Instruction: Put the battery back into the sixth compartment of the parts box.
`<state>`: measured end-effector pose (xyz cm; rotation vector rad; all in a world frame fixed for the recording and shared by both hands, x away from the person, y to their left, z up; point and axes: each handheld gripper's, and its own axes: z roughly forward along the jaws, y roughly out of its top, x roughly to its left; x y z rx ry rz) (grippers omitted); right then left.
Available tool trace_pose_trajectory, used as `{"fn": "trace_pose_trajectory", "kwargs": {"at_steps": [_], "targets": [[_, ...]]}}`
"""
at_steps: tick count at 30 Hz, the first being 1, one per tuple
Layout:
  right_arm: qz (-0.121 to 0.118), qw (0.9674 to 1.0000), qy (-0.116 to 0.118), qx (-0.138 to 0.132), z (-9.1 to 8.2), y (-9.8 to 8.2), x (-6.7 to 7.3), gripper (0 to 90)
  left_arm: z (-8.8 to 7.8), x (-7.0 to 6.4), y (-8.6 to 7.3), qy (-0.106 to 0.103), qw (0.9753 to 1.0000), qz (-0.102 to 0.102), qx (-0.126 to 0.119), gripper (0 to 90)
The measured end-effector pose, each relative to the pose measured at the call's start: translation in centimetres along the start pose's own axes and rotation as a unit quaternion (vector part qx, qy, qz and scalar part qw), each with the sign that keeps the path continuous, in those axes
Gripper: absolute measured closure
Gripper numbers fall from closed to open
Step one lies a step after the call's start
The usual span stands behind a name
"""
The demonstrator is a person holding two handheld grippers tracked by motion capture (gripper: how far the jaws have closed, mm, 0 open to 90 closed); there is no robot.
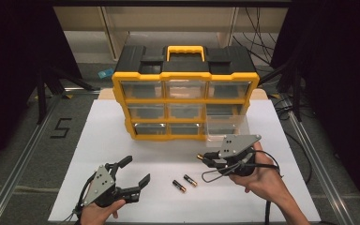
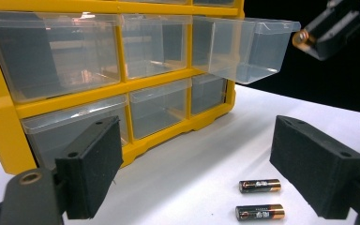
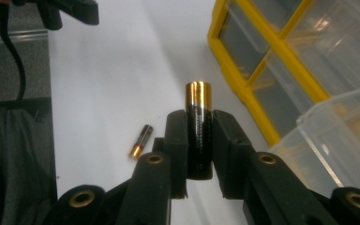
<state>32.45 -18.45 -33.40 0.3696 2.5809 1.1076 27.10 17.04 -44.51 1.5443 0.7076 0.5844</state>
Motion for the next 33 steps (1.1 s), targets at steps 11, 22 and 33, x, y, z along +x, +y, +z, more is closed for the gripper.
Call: {"fn": "trace_pose_trajectory", "kwargs": {"at_steps": [11, 22, 33], "targets": [[0.019, 0.9985, -0.037, -0.035, -2.1, 1.0, -1.9, 76.9, 0.0, 0.0, 0.0, 0.0, 1.0, 0.0, 0.0, 16.7], [0.055, 0.993, -0.091, -0.053, -3.9, 0.6, -4.5, 76.9, 0.0, 0.0, 0.0, 0.0, 1.0, -0.001, 0.0, 16.6], [0.087, 0.9876, -0.121, -0.049, -4.5, -0.3, -6.5, 76.9, 0.0, 0.0, 0.0, -0.001, 1.0, -0.002, 0.0, 16.6]]}}
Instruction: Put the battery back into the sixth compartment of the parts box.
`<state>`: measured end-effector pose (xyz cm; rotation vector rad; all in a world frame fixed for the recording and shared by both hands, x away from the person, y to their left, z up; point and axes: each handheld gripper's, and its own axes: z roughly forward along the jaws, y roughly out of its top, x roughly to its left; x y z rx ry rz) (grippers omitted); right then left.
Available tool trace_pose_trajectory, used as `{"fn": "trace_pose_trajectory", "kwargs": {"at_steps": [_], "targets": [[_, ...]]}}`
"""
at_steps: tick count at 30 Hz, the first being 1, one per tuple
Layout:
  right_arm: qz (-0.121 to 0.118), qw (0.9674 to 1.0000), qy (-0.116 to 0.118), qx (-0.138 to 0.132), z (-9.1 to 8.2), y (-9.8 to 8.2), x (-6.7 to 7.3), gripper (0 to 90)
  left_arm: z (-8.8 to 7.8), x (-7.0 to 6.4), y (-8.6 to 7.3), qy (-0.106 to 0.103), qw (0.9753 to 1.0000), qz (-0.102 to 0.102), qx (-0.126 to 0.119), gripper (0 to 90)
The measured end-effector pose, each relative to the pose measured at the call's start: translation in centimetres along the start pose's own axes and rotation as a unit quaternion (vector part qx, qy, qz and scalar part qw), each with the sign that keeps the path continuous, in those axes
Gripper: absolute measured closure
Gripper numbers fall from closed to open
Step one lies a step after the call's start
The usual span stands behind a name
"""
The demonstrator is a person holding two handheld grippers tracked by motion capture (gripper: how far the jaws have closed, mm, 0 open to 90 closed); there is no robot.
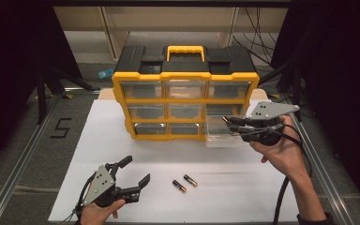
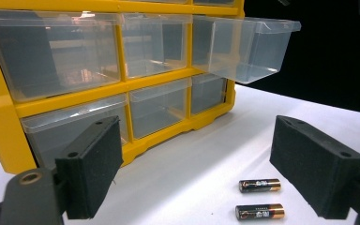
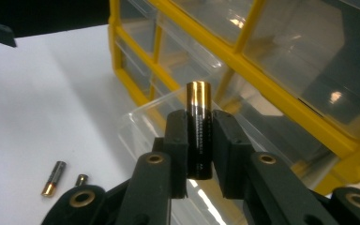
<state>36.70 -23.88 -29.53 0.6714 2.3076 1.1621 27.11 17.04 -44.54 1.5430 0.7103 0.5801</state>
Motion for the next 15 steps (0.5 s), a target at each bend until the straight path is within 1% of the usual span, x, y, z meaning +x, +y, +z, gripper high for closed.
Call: {"fn": "trace_pose_trajectory", "kwargs": {"at_steps": [1, 3, 4, 5, 9, 10, 12, 13, 14, 15], "targets": [[0.003, 1.0, -0.007, -0.003, 0.1, -0.1, -0.1, 76.9, 0.0, 0.0, 0.0, 0.0, 1.0, 0.0, 0.0, 16.7], [0.001, 1.0, -0.006, 0.003, 0.2, -0.2, -0.4, 76.9, 0.0, 0.0, 0.0, 0.0, 1.0, 0.0, -0.001, 16.7], [0.005, 0.9999, -0.006, 0.007, 0.2, -0.2, -0.5, 76.9, 0.0, 0.0, 0.0, 0.0, 1.0, -0.001, -0.001, 16.6], [0.009, 0.9999, -0.01, 0.006, 0.3, -0.3, -0.6, 76.9, 0.0, 0.0, 0.0, 0.0, 1.0, 0.0, -0.001, 16.7], [0.012, 0.9997, -0.018, 0.011, 0.6, -0.7, -1.1, 76.9, 0.0, 0.0, 0.0, 0.0, 1.0, 0.0, -0.001, 16.7], [0.014, 0.9996, -0.016, 0.018, 0.6, -0.7, -1.2, 76.9, 0.0, 0.0, 0.0, 0.0, 1.0, 0.001, -0.001, 16.7], [0.015, 0.9995, -0.021, 0.018, 0.8, -0.9, -1.4, 76.9, 0.0, 0.0, 0.0, 0.0, 1.0, 0.001, -0.001, 16.6], [0.02, 0.9993, -0.021, 0.022, 0.8, -0.9, -1.4, 76.9, 0.0, 0.0, 0.0, 0.0, 1.0, 0.001, -0.001, 16.7], [0.017, 0.9993, -0.022, 0.023, 0.9, -0.9, -1.5, 76.9, 0.0, 0.0, 0.0, 0.0, 1.0, 0.001, -0.001, 16.6], [0.019, 0.9993, -0.021, 0.024, 1.0, -0.9, -1.5, 76.9, 0.0, 0.0, 0.0, 0.0, 1.0, 0.0, -0.001, 16.7]]}}
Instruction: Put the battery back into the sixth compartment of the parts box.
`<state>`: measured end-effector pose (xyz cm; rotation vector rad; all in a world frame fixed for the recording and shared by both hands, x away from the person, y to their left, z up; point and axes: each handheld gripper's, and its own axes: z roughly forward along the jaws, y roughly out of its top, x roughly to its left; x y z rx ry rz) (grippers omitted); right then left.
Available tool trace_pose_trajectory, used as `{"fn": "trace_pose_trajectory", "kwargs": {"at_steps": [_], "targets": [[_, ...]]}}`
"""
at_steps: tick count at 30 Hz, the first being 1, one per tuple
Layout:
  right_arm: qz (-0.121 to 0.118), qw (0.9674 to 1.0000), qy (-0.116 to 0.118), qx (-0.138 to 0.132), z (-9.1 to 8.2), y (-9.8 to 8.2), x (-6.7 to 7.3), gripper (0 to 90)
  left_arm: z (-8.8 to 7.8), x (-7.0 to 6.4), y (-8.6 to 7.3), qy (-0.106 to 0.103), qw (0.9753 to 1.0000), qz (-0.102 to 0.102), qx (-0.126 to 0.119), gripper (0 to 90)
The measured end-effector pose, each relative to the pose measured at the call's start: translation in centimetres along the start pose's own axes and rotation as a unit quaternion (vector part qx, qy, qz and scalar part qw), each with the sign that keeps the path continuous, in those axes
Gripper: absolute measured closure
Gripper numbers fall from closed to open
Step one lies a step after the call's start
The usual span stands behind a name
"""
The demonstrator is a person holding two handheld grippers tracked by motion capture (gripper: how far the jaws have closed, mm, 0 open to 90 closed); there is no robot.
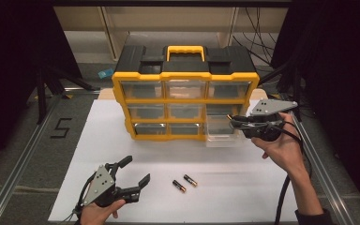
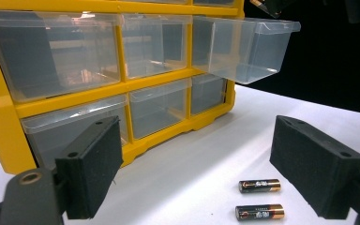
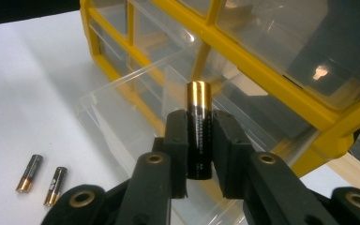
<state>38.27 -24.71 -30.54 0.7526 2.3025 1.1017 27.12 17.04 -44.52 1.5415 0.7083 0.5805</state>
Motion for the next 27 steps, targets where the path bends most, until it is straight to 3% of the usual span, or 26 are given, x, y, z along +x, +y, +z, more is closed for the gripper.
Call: {"fn": "trace_pose_trajectory", "kwargs": {"at_steps": [7, 11, 16, 21, 27], "targets": [[-0.006, 0.9999, 0.002, 0.015, 1.0, -0.3, -0.2, 76.1, 0.0, 0.0, 0.0, 0.0, 1.0, 0.0, 0.0, 16.6], [0.002, 0.9998, 0.005, 0.02, 1.2, -0.2, 0.0, 69.2, 0.0, 0.0, 0.0, -0.001, 1.0, 0.0, -0.001, 16.6], [0.005, 0.9999, -0.01, 0.003, 0.7, 0.1, 0.1, 63.8, 0.0, 0.0, 0.0, -0.001, 1.0, 0.0, -0.001, 16.6], [0.012, 0.9998, -0.009, -0.015, 0.1, 0.6, 0.5, 56.2, 0.0, 0.0, 0.0, 0.0, 1.0, 0.0, -0.001, 16.6], [0.008, 0.9988, 0.022, -0.043, -0.5, 1.6, 2.4, 42.6, -0.1, 0.0, 0.1, 0.0, 1.0, 0.0, -0.001, 16.7]]}}
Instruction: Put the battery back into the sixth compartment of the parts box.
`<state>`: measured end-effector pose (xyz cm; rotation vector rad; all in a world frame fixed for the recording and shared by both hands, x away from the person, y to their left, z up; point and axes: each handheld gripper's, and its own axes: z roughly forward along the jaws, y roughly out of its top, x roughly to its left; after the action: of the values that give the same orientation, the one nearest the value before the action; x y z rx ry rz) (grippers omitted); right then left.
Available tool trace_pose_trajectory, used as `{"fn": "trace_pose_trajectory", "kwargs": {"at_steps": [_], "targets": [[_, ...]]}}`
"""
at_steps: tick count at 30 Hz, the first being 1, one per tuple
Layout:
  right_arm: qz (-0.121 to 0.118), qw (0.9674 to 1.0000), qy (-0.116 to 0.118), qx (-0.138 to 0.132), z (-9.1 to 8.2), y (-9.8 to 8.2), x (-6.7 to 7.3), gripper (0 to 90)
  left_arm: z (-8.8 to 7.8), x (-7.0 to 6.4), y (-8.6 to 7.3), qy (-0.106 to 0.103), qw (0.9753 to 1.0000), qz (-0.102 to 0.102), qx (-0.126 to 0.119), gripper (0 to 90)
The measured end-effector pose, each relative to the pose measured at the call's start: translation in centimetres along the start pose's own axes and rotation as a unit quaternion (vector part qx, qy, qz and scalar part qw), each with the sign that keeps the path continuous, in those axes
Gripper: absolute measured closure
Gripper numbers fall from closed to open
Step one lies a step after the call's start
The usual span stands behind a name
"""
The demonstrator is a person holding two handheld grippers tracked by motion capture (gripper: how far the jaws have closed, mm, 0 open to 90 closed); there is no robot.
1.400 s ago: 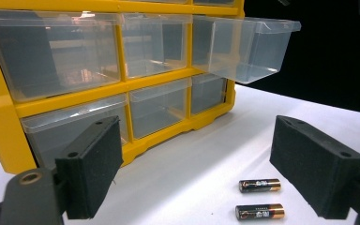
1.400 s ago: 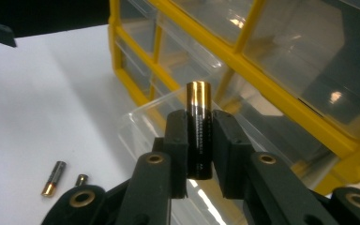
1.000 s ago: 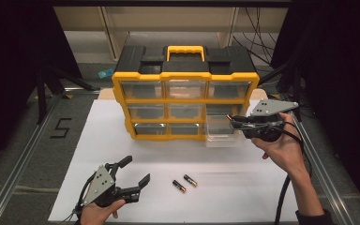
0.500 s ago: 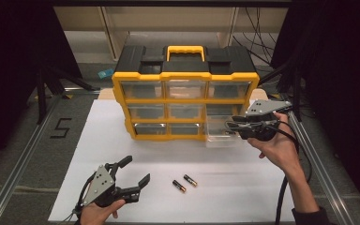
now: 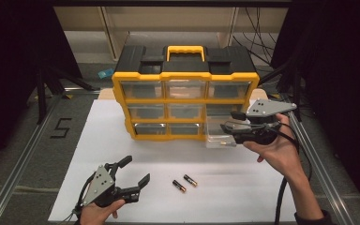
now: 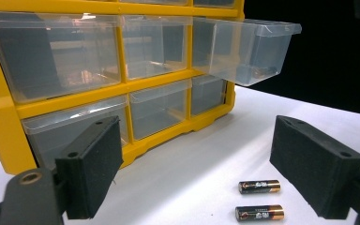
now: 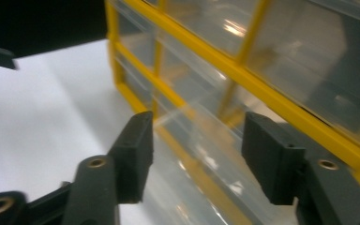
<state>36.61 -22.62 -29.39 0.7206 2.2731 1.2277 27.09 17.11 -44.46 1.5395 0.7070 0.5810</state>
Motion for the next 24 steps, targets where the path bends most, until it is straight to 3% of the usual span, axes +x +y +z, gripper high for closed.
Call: {"fn": "trace_pose_trajectory", "kwargs": {"at_steps": [4, 13, 19, 24], "targets": [[-0.007, 0.9998, 0.016, -0.008, 0.1, 0.5, 1.7, 37.4, 0.0, 0.0, 0.0, 0.001, 1.0, -0.001, -0.001, 16.6], [-0.019, 0.9981, 0.059, 0.005, 1.5, 0.0, 5.6, 28.5, -0.1, 0.0, 0.1, 0.001, 1.0, -0.001, -0.002, 16.7], [-0.035, 0.9954, 0.083, 0.033, 3.1, -0.8, 7.9, 26.7, -0.1, 0.1, 0.1, 0.002, 1.0, -0.002, -0.004, 16.6], [-0.039, 0.9934, 0.086, 0.066, 4.6, -2.0, 8.9, 27.0, -0.1, 0.1, 0.1, 0.002, 1.0, -0.002, -0.004, 16.6]]}}
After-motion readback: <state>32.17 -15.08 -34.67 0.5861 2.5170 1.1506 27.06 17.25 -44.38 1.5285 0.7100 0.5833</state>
